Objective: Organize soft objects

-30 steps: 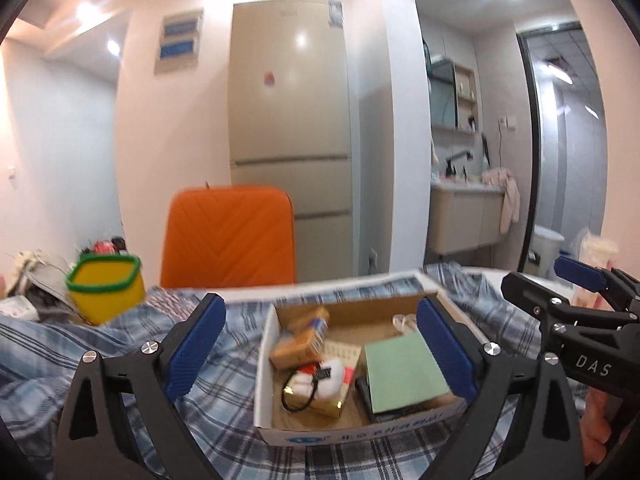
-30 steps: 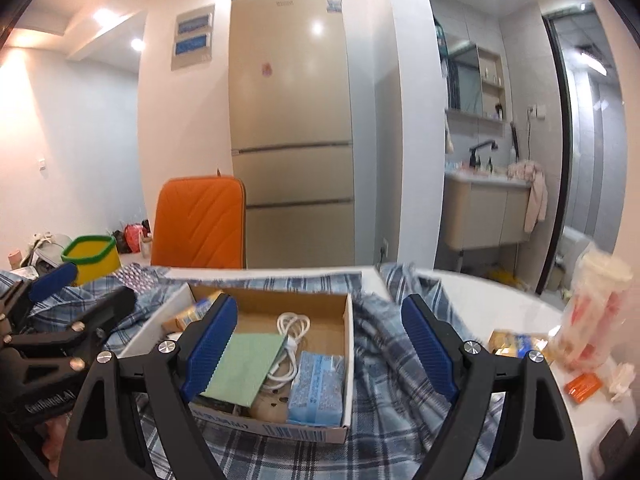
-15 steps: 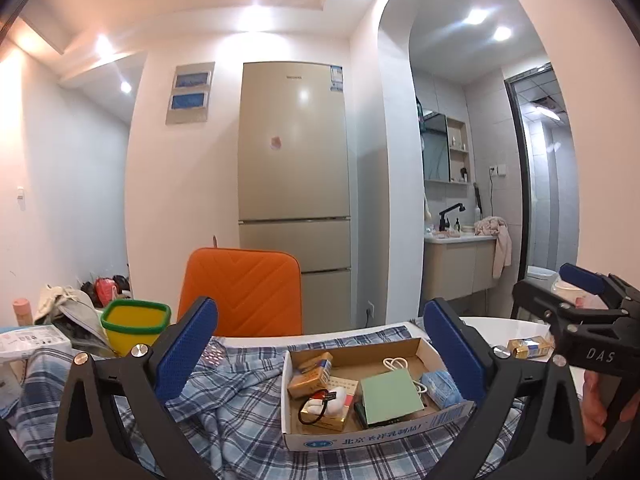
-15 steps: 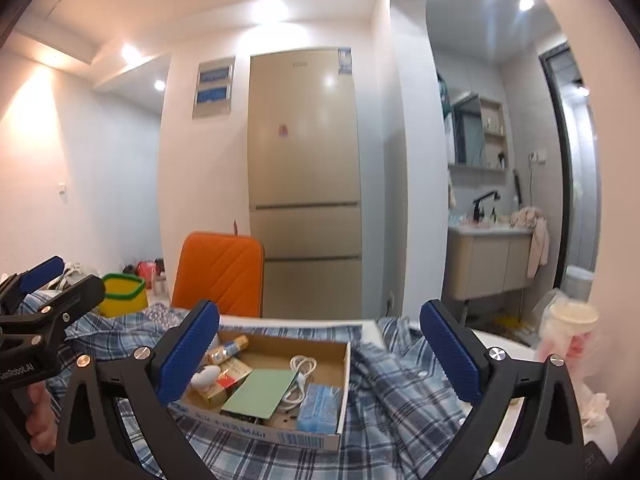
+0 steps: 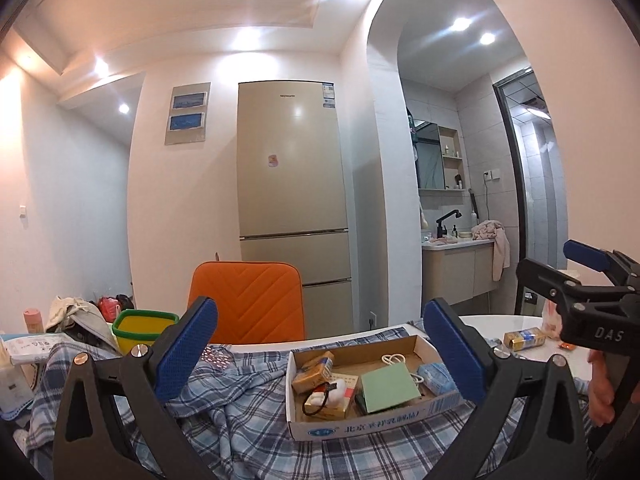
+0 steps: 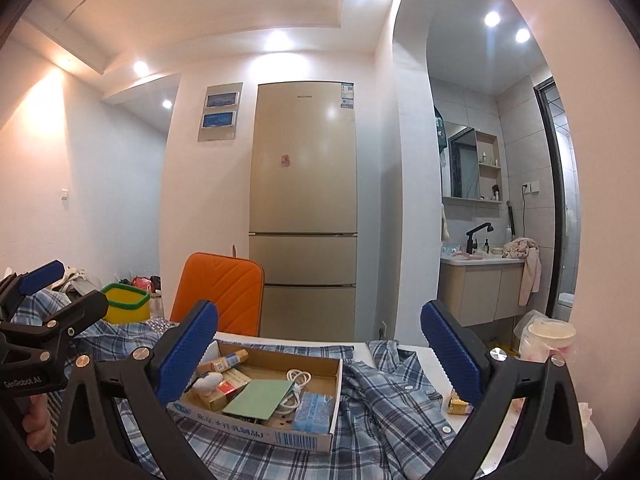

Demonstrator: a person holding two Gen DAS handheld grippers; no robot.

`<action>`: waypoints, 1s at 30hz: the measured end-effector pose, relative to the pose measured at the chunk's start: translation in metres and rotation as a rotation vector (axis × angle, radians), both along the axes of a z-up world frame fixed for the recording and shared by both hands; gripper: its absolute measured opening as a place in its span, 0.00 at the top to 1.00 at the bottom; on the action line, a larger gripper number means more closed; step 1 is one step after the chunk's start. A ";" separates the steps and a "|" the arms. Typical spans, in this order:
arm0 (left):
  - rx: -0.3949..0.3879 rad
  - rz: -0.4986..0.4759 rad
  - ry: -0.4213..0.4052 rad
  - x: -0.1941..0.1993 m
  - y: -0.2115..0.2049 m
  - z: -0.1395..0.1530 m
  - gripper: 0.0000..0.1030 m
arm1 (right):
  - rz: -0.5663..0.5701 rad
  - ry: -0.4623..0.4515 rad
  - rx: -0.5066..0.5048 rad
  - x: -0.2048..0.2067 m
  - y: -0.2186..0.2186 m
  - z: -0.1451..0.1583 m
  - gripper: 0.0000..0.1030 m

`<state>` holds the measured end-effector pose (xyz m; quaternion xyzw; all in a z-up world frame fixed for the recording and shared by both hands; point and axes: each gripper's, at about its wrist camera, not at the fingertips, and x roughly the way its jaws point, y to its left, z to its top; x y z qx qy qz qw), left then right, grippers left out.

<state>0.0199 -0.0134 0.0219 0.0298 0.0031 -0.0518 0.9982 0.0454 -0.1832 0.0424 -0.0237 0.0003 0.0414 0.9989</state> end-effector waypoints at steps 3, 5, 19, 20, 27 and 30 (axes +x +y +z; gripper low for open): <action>0.011 0.015 -0.009 -0.003 0.000 -0.009 0.00 | 0.011 0.004 0.020 -0.001 -0.003 -0.008 0.00; 0.038 0.018 -0.006 -0.004 -0.005 -0.016 0.00 | 0.005 0.008 0.011 0.001 -0.003 -0.013 0.00; 0.038 0.008 0.021 0.000 -0.006 -0.023 0.00 | -0.003 0.014 0.010 -0.001 -0.005 -0.030 0.00; 0.037 0.009 0.022 0.000 -0.006 -0.023 0.00 | -0.004 0.013 0.013 -0.001 -0.006 -0.030 0.00; 0.032 0.013 -0.002 -0.006 -0.005 -0.023 0.00 | -0.009 0.025 0.015 0.000 -0.006 -0.030 0.00; 0.038 0.018 -0.008 -0.007 -0.005 -0.023 0.00 | -0.007 0.025 0.016 0.000 -0.006 -0.030 0.00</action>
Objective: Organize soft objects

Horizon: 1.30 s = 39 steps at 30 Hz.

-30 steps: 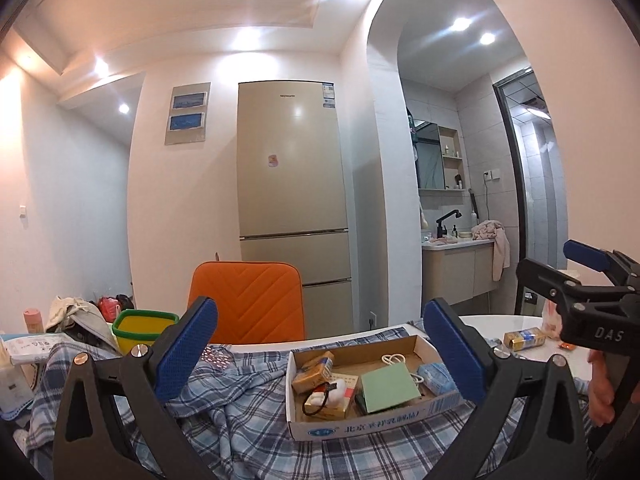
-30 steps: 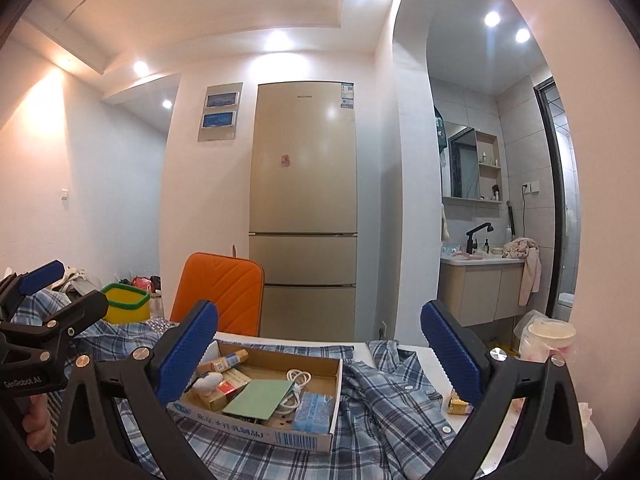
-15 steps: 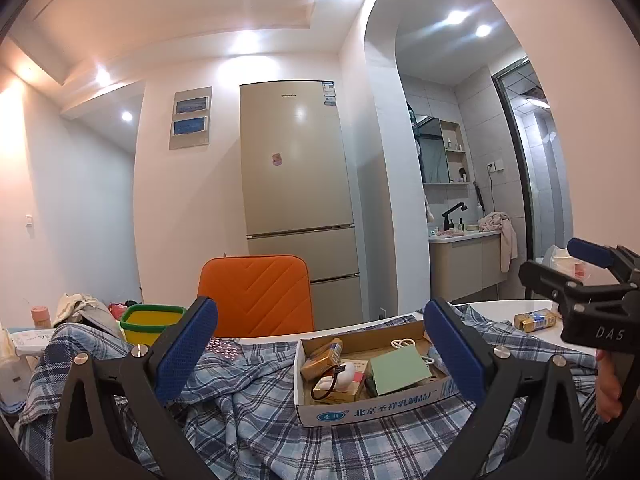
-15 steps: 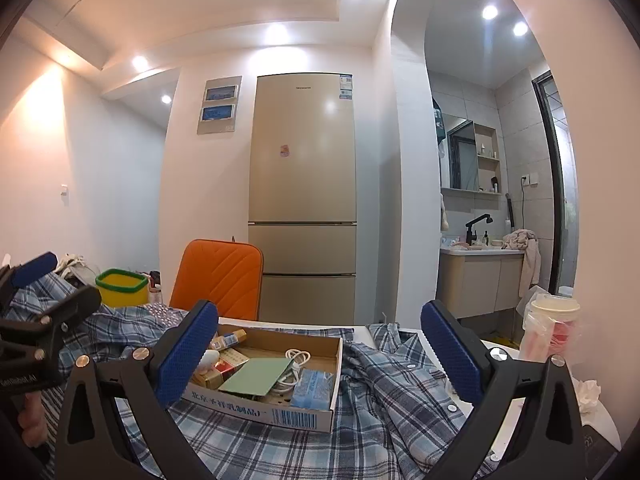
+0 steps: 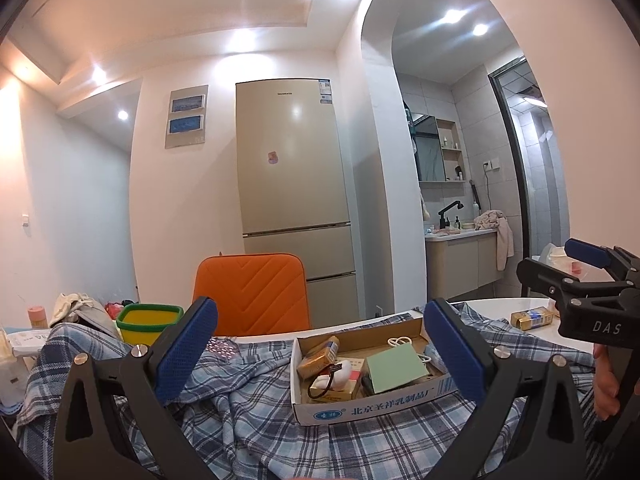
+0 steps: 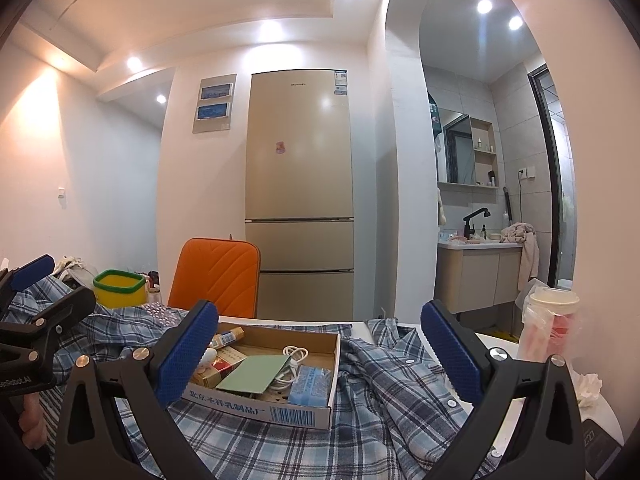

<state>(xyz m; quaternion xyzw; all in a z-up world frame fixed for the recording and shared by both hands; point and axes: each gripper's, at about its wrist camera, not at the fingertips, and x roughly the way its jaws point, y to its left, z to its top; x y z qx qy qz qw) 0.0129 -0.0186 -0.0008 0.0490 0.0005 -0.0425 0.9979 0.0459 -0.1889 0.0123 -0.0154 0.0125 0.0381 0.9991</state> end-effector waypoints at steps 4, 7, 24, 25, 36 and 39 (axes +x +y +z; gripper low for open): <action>-0.006 -0.008 -0.023 -0.005 0.001 0.001 0.00 | 0.000 0.003 -0.001 0.001 0.001 0.000 0.00; 0.000 -0.005 -0.035 -0.008 -0.001 0.002 0.00 | 0.000 0.000 0.000 0.000 0.000 0.000 0.00; -0.027 0.025 0.016 0.002 0.006 0.001 0.00 | 0.000 -0.008 -0.001 0.000 -0.002 -0.001 0.00; -0.029 0.025 0.019 0.003 0.006 0.002 0.00 | 0.000 -0.007 -0.001 0.000 -0.002 -0.002 0.00; -0.042 0.034 0.031 0.004 0.011 0.002 0.00 | 0.000 -0.007 -0.001 -0.001 -0.002 -0.002 0.00; -0.046 0.034 0.033 0.004 0.011 0.002 0.00 | 0.000 -0.007 -0.001 -0.001 -0.002 -0.002 0.00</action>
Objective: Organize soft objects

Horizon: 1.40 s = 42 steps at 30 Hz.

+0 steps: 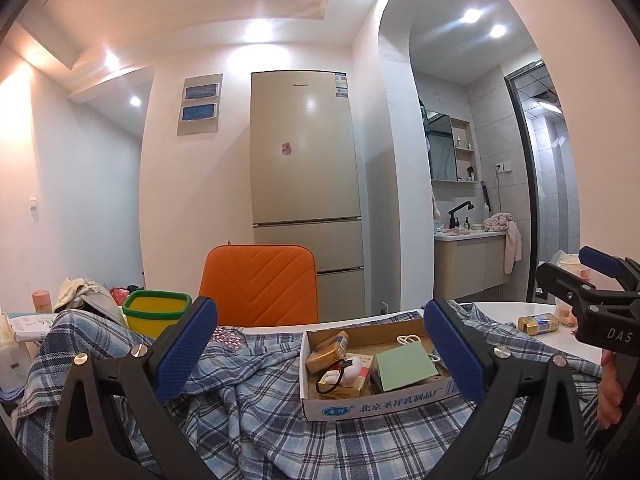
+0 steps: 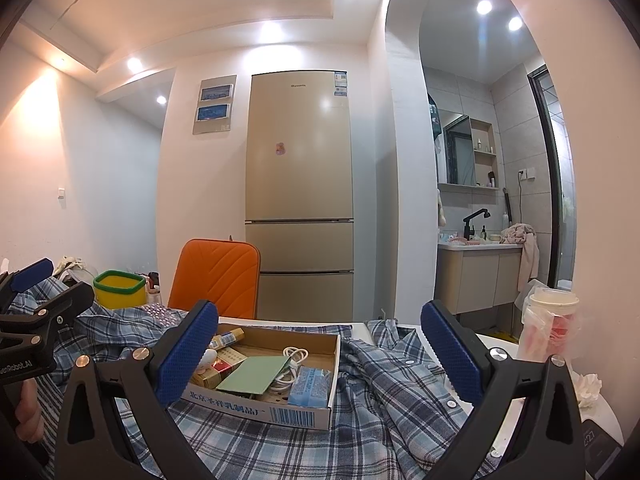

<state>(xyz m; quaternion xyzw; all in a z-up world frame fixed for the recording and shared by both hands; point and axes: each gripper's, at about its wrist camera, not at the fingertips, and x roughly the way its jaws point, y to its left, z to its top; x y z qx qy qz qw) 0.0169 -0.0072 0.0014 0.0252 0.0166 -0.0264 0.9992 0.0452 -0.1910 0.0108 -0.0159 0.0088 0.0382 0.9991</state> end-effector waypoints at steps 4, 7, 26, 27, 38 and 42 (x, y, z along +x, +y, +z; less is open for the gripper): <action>0.001 0.001 0.001 0.000 0.000 0.000 0.00 | 0.000 0.001 0.000 0.000 0.000 0.000 0.00; 0.002 0.004 0.000 0.000 0.000 0.000 0.00 | 0.000 0.001 0.001 0.000 -0.001 0.000 0.00; 0.005 0.012 0.004 0.001 -0.001 -0.002 0.00 | -0.002 0.005 0.001 -0.001 0.000 -0.002 0.00; 0.004 0.011 0.004 0.001 0.000 -0.002 0.00 | -0.003 0.005 0.001 -0.001 0.000 -0.002 0.00; 0.005 0.011 0.004 0.001 0.000 -0.002 0.00 | -0.005 0.009 0.002 0.000 -0.001 -0.003 0.00; 0.004 0.012 0.003 0.001 0.000 -0.002 0.00 | -0.004 0.009 0.002 0.000 -0.001 -0.003 0.00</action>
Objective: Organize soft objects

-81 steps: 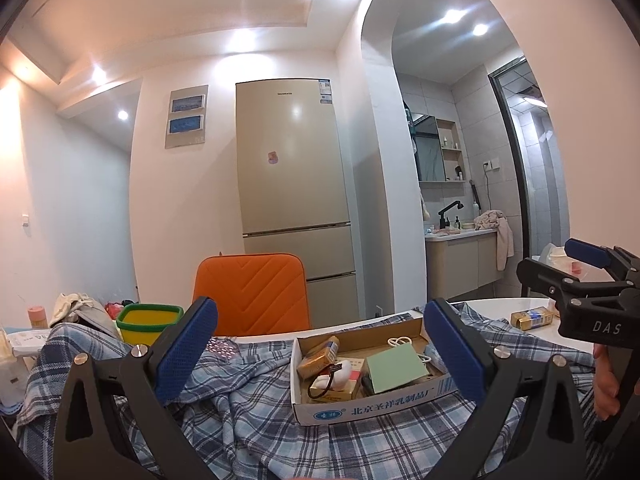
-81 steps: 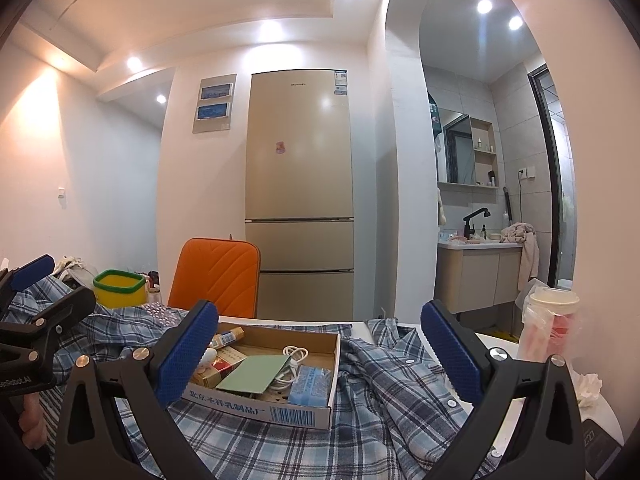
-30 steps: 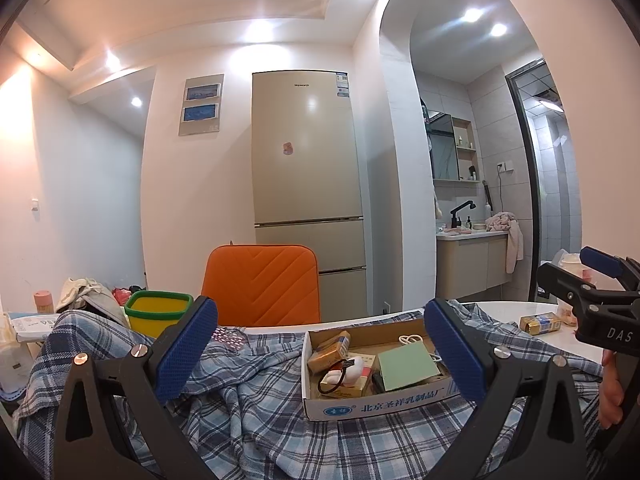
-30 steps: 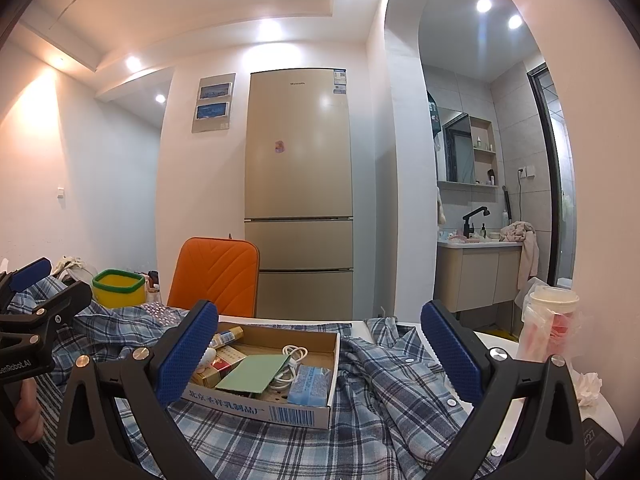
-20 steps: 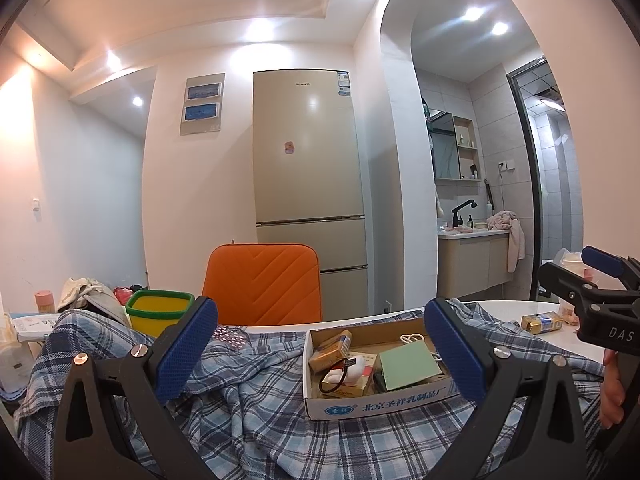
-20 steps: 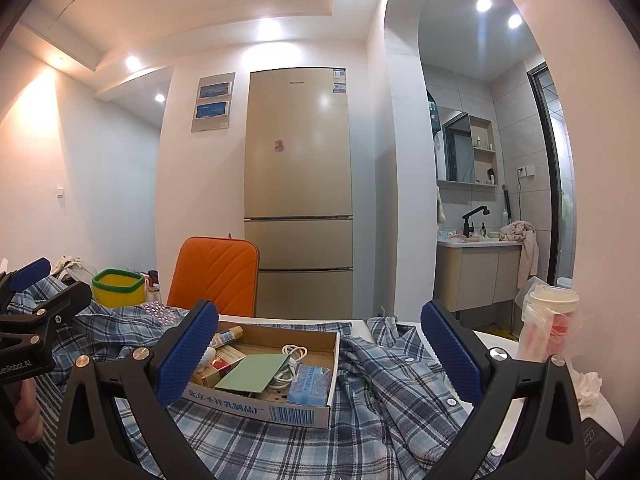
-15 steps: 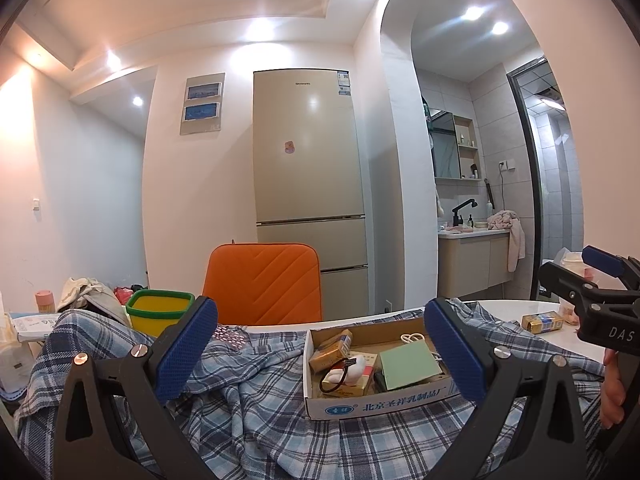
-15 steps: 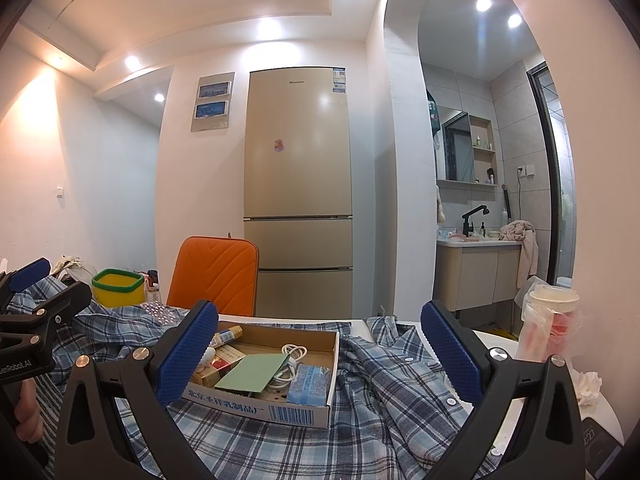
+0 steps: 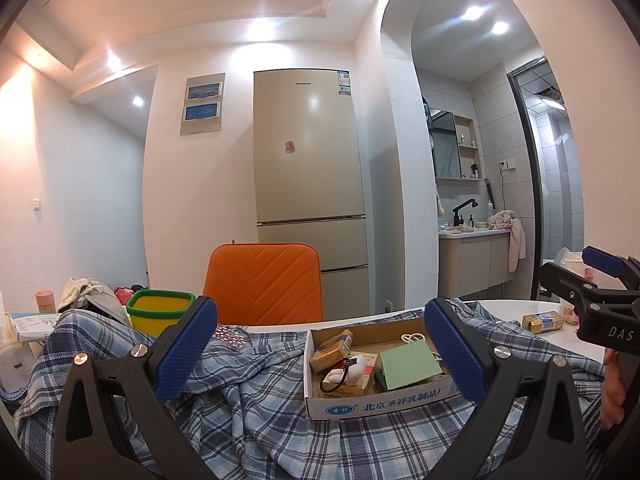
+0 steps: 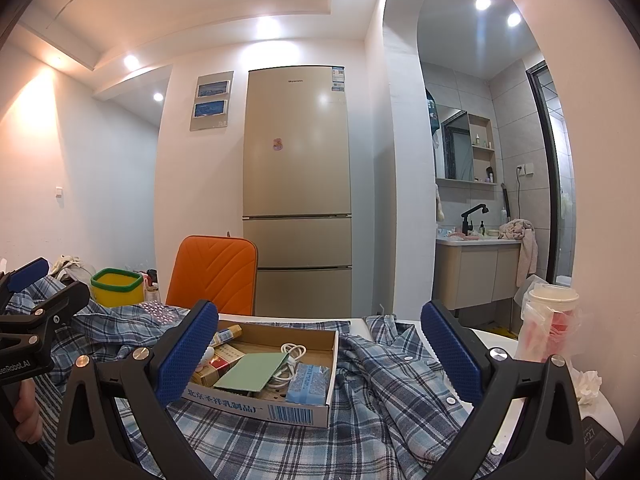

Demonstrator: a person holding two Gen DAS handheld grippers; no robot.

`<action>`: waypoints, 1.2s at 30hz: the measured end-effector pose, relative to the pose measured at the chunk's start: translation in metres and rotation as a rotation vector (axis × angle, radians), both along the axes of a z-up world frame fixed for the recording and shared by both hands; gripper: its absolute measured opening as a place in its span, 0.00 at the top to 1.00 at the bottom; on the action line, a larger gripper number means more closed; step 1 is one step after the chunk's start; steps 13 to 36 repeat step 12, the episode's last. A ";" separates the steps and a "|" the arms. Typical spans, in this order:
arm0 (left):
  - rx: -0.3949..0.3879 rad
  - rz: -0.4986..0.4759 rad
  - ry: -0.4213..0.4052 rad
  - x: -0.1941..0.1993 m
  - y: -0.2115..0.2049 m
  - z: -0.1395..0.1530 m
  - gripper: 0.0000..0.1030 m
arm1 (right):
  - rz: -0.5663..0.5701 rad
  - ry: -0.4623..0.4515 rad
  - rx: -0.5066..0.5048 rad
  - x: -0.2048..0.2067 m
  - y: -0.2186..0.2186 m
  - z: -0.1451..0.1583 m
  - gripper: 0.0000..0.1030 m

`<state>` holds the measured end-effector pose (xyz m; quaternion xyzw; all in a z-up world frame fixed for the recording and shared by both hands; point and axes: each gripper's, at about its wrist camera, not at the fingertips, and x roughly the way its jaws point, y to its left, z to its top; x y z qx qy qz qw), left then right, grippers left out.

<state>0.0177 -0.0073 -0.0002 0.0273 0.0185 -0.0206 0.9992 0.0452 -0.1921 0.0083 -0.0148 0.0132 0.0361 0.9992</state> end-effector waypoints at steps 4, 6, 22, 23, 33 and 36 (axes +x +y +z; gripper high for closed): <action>0.000 0.000 0.000 0.000 0.000 0.000 0.00 | 0.000 0.000 0.000 -0.001 0.000 0.000 0.00; 0.000 0.000 0.001 0.000 0.000 0.000 0.00 | 0.000 0.000 0.000 0.000 0.000 0.000 0.00; -0.001 0.000 0.002 0.001 0.000 0.000 0.00 | 0.000 0.001 0.000 -0.001 0.000 0.000 0.00; -0.001 0.000 0.002 0.001 0.000 0.000 0.00 | 0.000 0.001 0.000 -0.001 0.000 0.000 0.00; -0.001 0.000 0.002 0.001 0.000 0.000 0.00 | 0.000 0.001 0.000 -0.001 0.000 0.000 0.00; -0.001 0.000 0.002 0.001 0.000 0.000 0.00 | 0.000 0.001 0.000 -0.001 0.000 0.000 0.00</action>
